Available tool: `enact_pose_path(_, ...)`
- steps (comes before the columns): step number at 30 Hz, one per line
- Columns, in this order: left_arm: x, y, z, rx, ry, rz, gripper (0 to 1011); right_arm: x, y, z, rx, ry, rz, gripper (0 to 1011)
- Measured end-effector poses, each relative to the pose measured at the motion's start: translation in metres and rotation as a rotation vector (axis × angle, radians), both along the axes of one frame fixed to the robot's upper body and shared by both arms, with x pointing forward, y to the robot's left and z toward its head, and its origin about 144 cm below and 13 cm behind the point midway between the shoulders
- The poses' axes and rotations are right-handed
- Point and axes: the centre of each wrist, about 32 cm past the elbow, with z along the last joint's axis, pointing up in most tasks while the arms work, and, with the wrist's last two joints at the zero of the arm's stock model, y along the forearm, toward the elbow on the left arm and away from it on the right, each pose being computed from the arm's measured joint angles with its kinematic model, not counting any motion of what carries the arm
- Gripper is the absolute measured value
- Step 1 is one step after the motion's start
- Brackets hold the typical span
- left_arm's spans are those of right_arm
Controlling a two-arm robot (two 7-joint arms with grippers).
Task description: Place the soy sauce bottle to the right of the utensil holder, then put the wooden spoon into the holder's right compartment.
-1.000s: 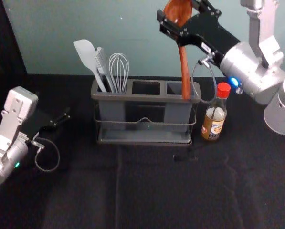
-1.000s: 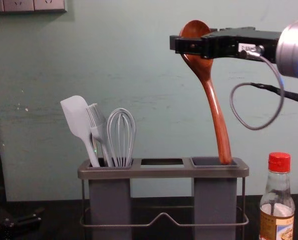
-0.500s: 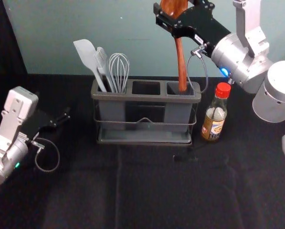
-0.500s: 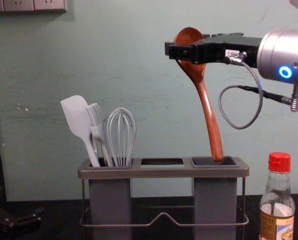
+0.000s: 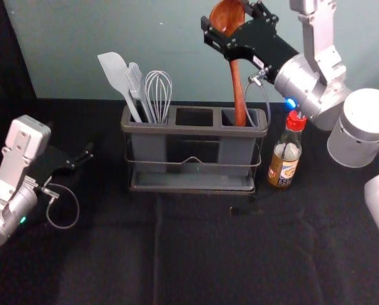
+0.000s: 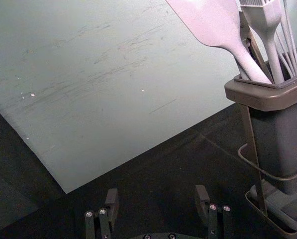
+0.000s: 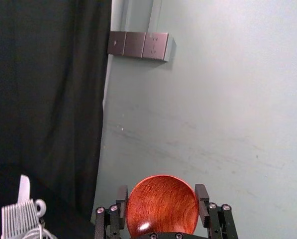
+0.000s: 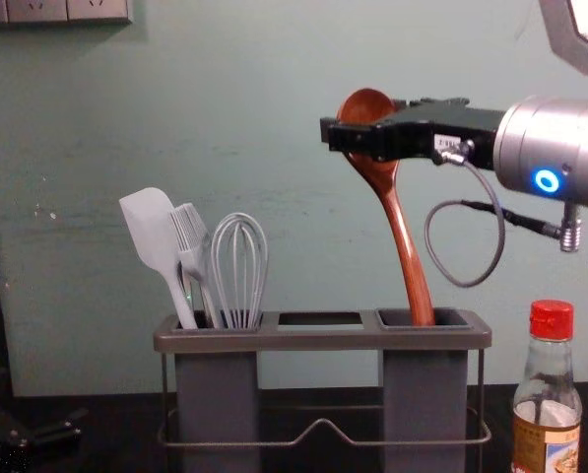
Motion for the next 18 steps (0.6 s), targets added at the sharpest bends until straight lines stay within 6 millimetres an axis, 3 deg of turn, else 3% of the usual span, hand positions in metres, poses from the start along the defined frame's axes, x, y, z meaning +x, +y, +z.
enact_pose_path(18, 0.0, 0.0, 0.0, 0.0, 0.0, 0.0, 1005, -0.005, -0.006, -0.035, 0.002, 0.047, -0.011, 837)
